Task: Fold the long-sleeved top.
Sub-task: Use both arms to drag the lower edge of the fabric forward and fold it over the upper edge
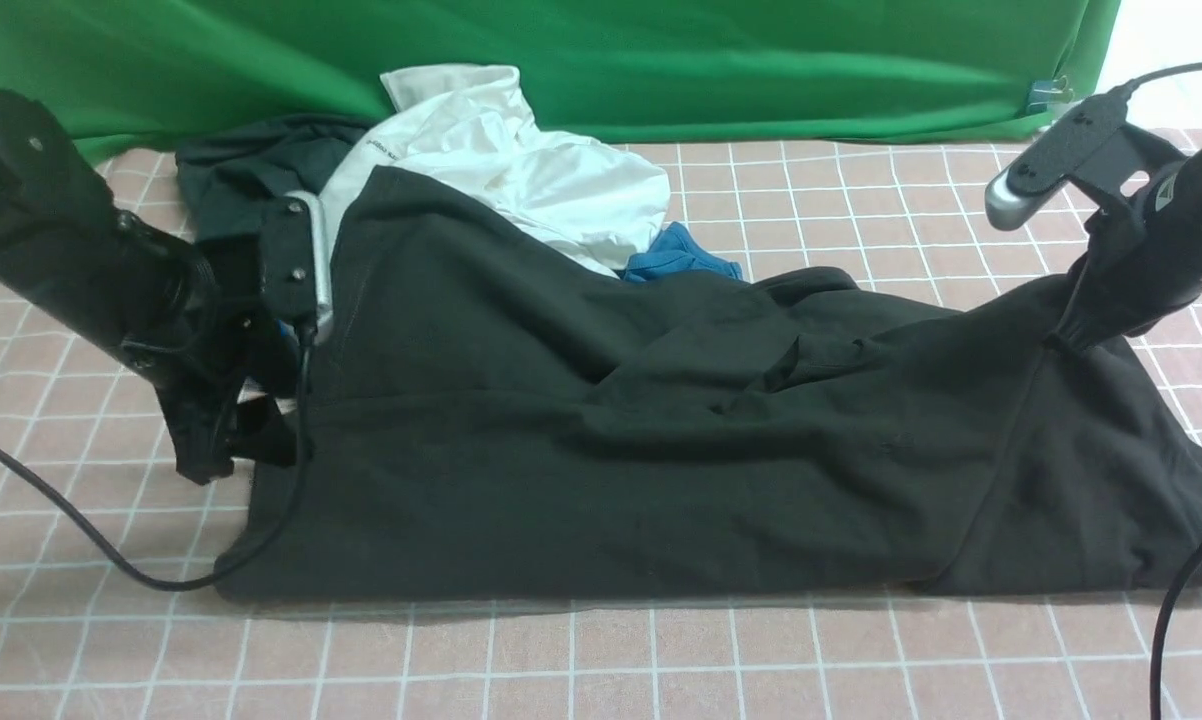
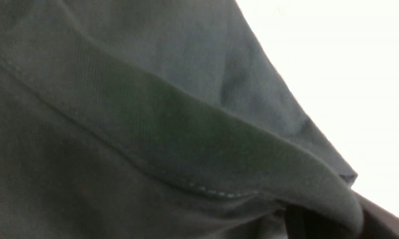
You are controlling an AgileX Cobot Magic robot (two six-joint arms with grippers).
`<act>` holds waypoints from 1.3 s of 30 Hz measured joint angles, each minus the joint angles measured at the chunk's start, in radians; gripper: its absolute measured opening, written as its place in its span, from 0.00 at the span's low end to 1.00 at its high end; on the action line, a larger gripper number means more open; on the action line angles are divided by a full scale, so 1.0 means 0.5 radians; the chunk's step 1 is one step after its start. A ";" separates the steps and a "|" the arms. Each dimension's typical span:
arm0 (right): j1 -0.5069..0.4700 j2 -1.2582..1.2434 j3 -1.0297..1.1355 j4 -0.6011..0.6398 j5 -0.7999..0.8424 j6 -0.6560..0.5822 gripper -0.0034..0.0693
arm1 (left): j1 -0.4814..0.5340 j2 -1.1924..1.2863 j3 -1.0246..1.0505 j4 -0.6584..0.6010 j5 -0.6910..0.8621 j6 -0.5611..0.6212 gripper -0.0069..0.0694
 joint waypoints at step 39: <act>0.000 0.013 0.000 0.023 -0.029 -0.016 0.16 | -0.182 0.285 0.001 0.162 -0.307 0.079 0.38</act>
